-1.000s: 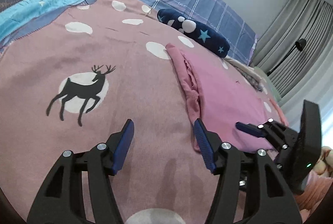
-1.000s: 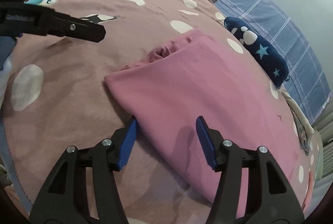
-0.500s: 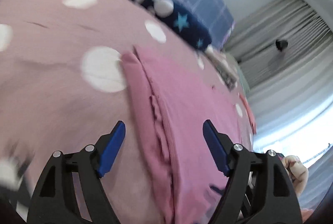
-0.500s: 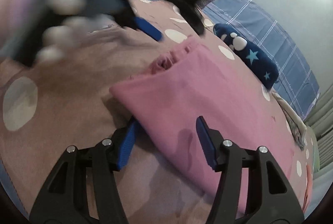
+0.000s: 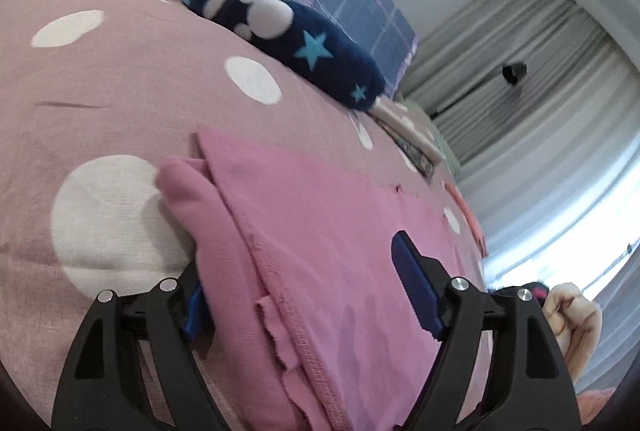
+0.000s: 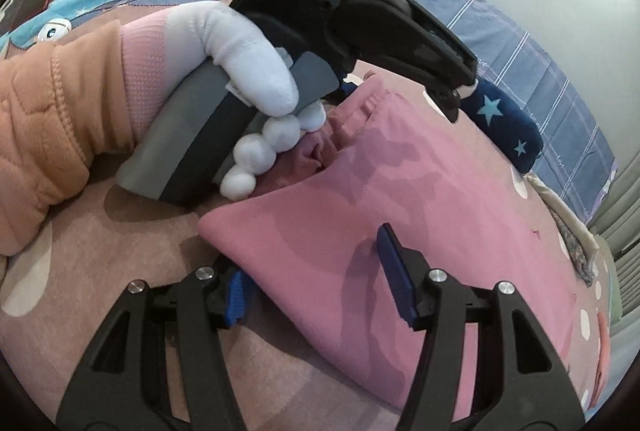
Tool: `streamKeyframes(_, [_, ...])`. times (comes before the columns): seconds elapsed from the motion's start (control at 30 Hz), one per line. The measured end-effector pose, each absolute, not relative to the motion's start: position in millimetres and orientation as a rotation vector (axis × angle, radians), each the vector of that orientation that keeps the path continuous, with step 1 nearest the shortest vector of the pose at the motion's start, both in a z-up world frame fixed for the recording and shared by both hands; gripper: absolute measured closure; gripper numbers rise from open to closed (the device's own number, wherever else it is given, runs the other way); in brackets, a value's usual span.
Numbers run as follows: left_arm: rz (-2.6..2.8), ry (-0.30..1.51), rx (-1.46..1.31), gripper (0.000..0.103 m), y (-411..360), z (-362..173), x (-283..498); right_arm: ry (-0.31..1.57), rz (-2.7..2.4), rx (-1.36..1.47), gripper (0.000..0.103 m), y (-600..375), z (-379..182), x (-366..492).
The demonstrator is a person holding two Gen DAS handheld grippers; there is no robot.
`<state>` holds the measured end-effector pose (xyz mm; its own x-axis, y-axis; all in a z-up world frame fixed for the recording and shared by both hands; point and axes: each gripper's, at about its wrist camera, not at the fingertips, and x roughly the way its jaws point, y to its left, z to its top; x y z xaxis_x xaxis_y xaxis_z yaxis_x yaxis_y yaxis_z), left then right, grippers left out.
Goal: Fold small clothes
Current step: 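Grasp the shirt edge with the right tool and lift it toward the left tool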
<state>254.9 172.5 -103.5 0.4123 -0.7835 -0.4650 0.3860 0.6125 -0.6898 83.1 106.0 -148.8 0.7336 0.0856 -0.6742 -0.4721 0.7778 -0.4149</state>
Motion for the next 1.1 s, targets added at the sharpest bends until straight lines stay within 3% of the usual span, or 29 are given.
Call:
streamKeyframes(0.07, [-0.797, 0.891, -0.492, 0.043, 165.8, -101.5, 254.7, 0.702, 0.346, -0.579, 0.046, 101.6, -146.7, 87.9])
streamKeyframes(0.1, [-0.794, 0.915, -0.482, 0.063, 163.4, -103.3, 254.7, 0.711, 0.366, -0.556, 0.051, 100.3, -145.0, 86.7])
streamKeyframes(0.13, [-0.790, 0.941, -0.481, 0.080, 159.6, -105.3, 257.8, 0.721, 0.393, -0.538, 0.080, 98.5, -143.2, 85.8])
streamKeyframes(0.17, [-0.781, 0.960, -0.482, 0.085, 159.2, -107.8, 258.6, 0.707, 0.375, -0.543, 0.098, 96.7, -141.7, 84.2])
streamKeyframes(0.57, [-0.724, 0.906, -0.434, 0.086, 140.1, -58.1, 257.8, 0.612, 0.413, -0.262, 0.098, 35.7, -85.9, 71.8])
streamKeyframes(1.1, [-0.593, 0.942, -0.126, 0.087, -7.6, -12.4, 260.3, 0.693, 0.465, 0.296, 0.098, -138.7, -84.2, 87.9])
